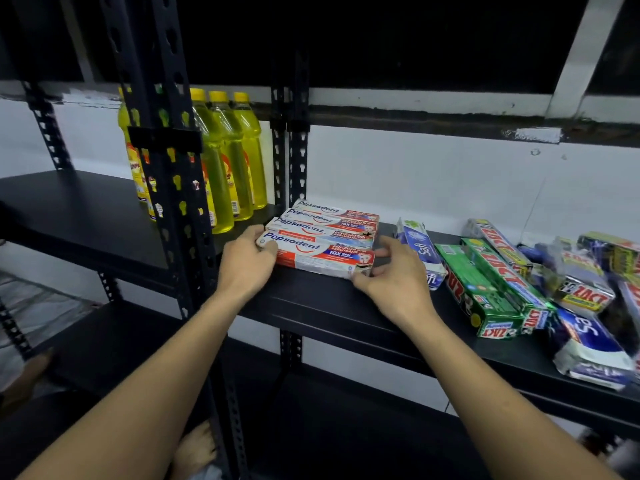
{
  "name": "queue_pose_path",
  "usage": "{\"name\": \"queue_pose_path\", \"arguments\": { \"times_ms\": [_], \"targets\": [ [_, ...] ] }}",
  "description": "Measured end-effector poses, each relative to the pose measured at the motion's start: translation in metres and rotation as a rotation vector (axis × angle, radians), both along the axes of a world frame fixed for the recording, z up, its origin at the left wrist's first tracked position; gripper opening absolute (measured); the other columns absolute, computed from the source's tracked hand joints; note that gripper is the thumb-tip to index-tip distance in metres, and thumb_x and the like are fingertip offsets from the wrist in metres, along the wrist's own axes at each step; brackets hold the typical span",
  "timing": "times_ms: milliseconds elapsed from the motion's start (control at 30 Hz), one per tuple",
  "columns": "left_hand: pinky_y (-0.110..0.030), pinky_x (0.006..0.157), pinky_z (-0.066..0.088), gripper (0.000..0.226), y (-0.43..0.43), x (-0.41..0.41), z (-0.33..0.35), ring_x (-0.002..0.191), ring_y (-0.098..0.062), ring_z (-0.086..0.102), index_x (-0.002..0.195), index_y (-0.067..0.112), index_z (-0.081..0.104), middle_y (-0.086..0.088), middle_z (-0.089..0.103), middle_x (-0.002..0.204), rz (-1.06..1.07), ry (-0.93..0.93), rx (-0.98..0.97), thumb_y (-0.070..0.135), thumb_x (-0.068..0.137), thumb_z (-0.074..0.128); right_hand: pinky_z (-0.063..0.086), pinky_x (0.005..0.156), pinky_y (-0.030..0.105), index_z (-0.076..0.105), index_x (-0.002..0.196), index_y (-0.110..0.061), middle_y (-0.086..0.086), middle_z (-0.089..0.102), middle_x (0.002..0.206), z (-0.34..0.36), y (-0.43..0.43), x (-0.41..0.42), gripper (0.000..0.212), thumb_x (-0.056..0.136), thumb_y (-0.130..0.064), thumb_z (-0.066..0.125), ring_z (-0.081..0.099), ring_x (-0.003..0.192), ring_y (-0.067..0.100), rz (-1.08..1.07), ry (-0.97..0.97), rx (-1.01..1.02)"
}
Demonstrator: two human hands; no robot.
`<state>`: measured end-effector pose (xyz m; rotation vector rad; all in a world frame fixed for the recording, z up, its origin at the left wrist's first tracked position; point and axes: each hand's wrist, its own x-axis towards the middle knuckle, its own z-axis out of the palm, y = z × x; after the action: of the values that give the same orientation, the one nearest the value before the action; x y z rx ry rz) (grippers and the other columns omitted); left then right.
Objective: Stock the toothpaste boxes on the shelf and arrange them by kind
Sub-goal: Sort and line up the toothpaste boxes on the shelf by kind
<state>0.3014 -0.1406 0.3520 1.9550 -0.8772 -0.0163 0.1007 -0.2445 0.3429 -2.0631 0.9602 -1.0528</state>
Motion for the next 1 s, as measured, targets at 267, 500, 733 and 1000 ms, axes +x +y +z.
{"name": "queue_pose_path", "arguments": {
  "times_ms": [267,500,733,1000],
  "targets": [
    [-0.034,0.089,0.046,0.049,-0.007,-0.002,-0.016,0.113,-0.026,0.06,0.135,0.022,0.054,-0.001,0.066,0.126,0.172,-0.134,-0.039,0.035,0.089,0.06,0.043,0.059,0.006,0.057,0.124,-0.012,-0.007,0.065,0.104,-0.005,-0.002,0.001,0.054,0.078,-0.025,0.081,0.062,0.075,-0.001,-0.085,0.035,-0.068],
    [-0.034,0.082,0.044,0.044,-0.009,-0.001,-0.019,0.109,-0.028,0.059,0.132,0.019,0.057,-0.005,0.065,0.125,0.183,-0.166,-0.031,0.036,0.092,0.055,0.048,0.07,0.012,0.065,0.111,-0.018,-0.01,0.071,0.098,-0.008,-0.004,0.001,0.04,0.077,-0.03,0.081,0.065,0.079,-0.001,-0.107,0.051,-0.039],
    [-0.03,0.082,0.038,0.045,-0.008,-0.001,-0.02,0.114,-0.027,0.056,0.136,0.019,0.059,-0.006,0.059,0.131,0.164,-0.233,-0.02,0.035,0.095,0.053,0.051,0.075,0.017,0.067,0.11,-0.018,-0.011,0.071,0.096,-0.008,-0.005,0.001,0.036,0.077,-0.026,0.08,0.067,0.079,0.0,-0.104,0.015,0.008],
    [-0.039,0.094,0.045,0.051,-0.01,0.001,-0.021,0.121,-0.029,0.054,0.143,0.016,0.051,-0.009,0.054,0.139,0.182,-0.243,0.012,0.033,0.096,0.051,0.051,0.071,0.015,0.066,0.107,-0.021,-0.013,0.07,0.096,-0.008,-0.004,0.001,0.035,0.077,-0.029,0.082,0.066,0.077,-0.002,-0.088,0.044,0.001]
  ]
}}
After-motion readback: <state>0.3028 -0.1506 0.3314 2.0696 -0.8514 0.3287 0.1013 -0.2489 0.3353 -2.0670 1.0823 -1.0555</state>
